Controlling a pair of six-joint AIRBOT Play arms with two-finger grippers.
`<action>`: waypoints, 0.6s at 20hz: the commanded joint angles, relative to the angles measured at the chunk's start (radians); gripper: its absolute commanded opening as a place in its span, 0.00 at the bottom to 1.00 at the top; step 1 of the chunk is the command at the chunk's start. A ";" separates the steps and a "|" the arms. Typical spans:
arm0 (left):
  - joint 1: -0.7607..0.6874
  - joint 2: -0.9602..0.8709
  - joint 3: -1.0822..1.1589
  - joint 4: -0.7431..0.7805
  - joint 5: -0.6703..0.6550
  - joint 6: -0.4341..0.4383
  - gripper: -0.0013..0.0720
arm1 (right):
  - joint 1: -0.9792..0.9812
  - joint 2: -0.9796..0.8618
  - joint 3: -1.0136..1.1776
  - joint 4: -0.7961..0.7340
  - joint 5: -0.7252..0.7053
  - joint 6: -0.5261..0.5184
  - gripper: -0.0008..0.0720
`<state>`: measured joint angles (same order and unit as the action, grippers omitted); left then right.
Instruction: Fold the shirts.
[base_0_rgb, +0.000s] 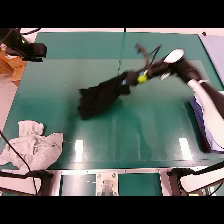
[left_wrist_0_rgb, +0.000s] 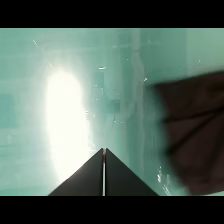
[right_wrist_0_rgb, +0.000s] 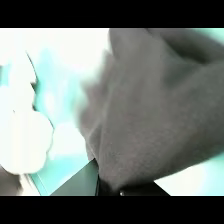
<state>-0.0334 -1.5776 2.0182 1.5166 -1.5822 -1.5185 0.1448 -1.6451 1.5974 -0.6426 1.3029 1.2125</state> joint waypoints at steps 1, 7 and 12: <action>0.000 0.000 0.000 -0.037 0.000 0.001 0.05 | -0.139 0.049 0.271 0.007 0.068 0.234 0.03; 0.000 0.000 0.000 -0.061 -0.001 0.002 0.05 | -0.546 0.051 0.443 0.003 0.005 0.481 0.03; 0.000 0.000 0.000 -0.061 0.000 0.001 0.05 | -0.832 0.050 0.388 -0.047 -0.058 0.497 0.03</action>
<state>-0.0341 -1.5776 2.0182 1.4574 -1.5829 -1.5177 -0.5320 -1.5963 1.9923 -0.6632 1.2827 1.6714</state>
